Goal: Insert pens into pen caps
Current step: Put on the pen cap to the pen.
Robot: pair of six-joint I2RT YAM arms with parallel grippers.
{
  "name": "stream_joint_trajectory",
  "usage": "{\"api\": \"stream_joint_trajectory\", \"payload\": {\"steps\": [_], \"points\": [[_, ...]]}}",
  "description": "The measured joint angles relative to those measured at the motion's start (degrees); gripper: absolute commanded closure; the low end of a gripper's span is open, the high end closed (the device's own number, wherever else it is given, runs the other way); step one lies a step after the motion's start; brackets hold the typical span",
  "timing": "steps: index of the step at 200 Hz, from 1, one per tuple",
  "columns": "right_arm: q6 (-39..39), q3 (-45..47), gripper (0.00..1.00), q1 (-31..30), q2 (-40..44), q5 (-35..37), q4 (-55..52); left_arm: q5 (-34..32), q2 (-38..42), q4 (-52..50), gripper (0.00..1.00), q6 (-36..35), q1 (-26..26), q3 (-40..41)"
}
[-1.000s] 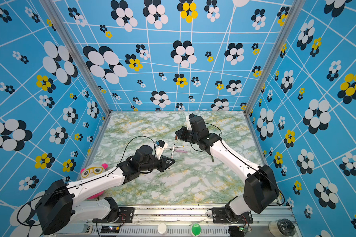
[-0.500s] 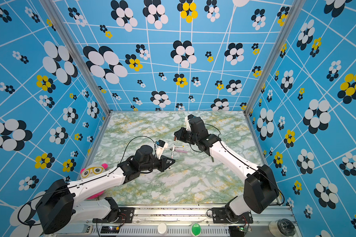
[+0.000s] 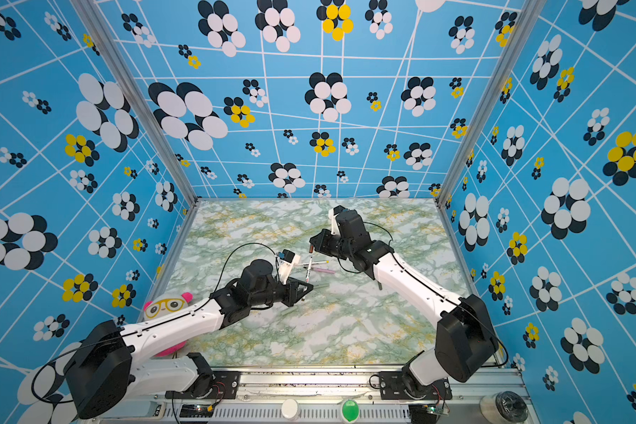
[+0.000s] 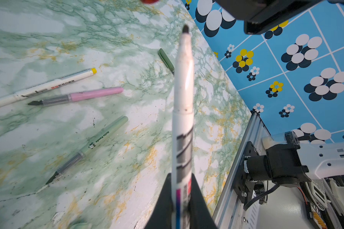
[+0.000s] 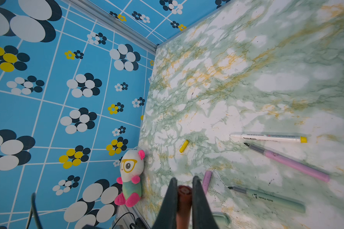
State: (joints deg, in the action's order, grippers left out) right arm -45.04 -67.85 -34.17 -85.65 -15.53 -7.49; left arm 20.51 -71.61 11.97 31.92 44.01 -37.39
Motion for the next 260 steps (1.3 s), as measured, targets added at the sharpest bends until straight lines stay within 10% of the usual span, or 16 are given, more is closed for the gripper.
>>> {"api": "stream_joint_trajectory", "payload": {"steps": [260], "points": [[1.16, 1.4, 0.9, -1.07, 1.73, 0.48, -1.29, -0.63, 0.04, 0.09, 1.0, 0.02, 0.0, 0.0]]}}
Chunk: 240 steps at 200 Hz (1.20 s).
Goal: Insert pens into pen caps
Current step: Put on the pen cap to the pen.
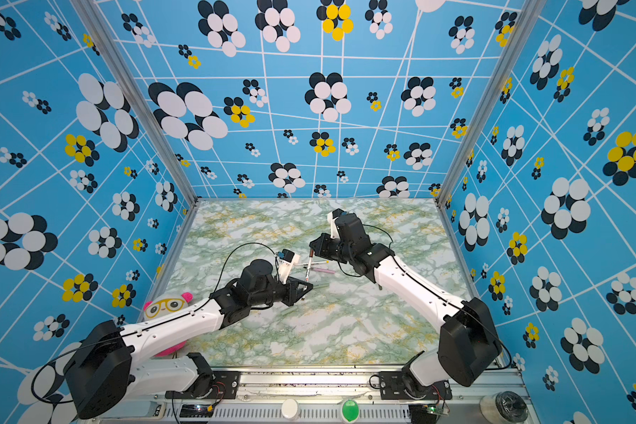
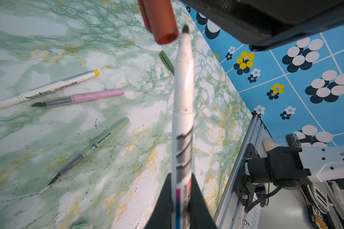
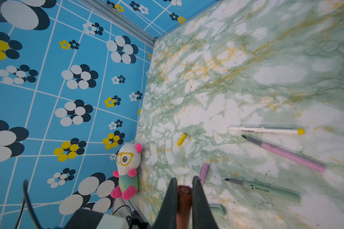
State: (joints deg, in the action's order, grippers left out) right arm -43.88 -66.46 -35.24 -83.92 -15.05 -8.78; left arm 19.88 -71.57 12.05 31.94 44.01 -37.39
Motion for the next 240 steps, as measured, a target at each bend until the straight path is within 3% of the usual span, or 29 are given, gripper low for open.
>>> {"api": "stream_joint_trajectory", "payload": {"steps": [240], "points": [[1.44, -0.02, 0.9, -1.2, 1.38, 0.59, -0.9, -0.22, 0.02, 0.0, 1.0, -0.02, 0.0, 0.0]]}}
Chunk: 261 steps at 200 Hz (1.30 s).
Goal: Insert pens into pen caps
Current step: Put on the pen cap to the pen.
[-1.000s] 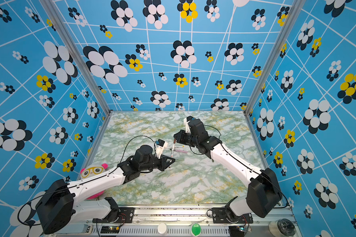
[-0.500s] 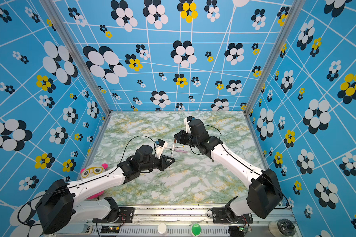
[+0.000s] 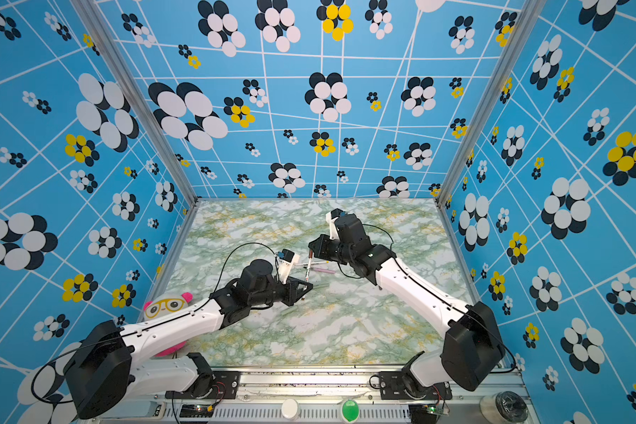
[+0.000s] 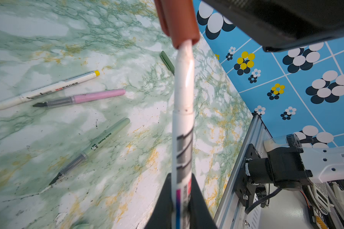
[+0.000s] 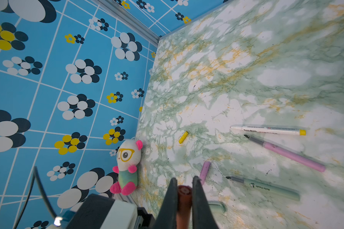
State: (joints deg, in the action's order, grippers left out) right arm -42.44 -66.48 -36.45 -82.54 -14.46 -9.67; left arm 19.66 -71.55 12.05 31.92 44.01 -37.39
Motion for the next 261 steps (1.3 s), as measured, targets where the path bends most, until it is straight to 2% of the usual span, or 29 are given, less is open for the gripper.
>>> {"api": "stream_joint_trajectory", "payload": {"steps": [159, 261], "points": [[0.85, 1.25, 0.91, -1.05, 0.96, 0.81, 1.88, -2.86, 0.63, -1.25, 1.0, -0.66, 0.37, -1.09], [1.11, 0.85, 0.91, -1.03, 0.96, 0.46, 1.86, -5.64, 0.48, -5.2, 1.0, -5.35, 0.37, -3.3]]}}
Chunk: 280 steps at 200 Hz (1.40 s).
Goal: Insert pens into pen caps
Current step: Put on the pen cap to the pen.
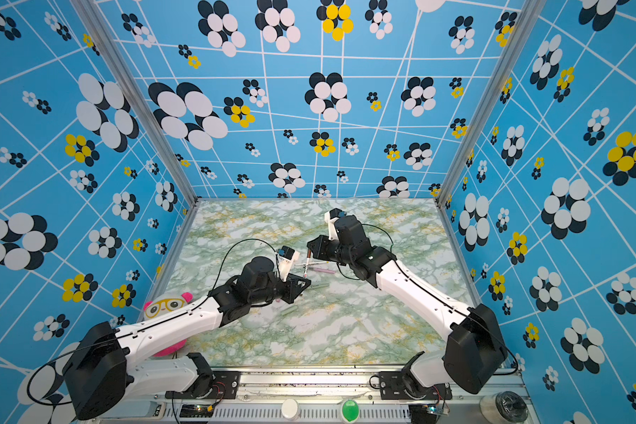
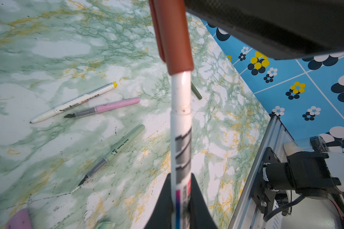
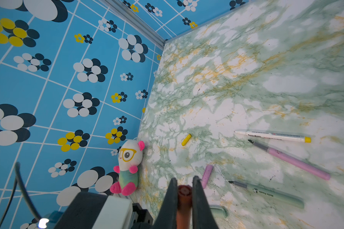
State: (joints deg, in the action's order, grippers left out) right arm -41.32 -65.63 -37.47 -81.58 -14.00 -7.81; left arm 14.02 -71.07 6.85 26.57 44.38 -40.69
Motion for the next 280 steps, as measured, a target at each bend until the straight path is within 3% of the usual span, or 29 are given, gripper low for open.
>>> {"api": "stream_joint_trajectory", "payload": {"steps": [150, 280], "points": [[0.2, -0.59, 0.92, 0.04, -0.39, -0.46, -0.22, -3.48, 0.13, -0.7, 1.0, -5.9, 0.0, -0.04], [0.2, -5.05, 0.92, 0.04, -2.34, 0.17, -5.51, -13.27, 0.79, -1.75, 1.0, -14.25, 1.14, -0.04]]}}
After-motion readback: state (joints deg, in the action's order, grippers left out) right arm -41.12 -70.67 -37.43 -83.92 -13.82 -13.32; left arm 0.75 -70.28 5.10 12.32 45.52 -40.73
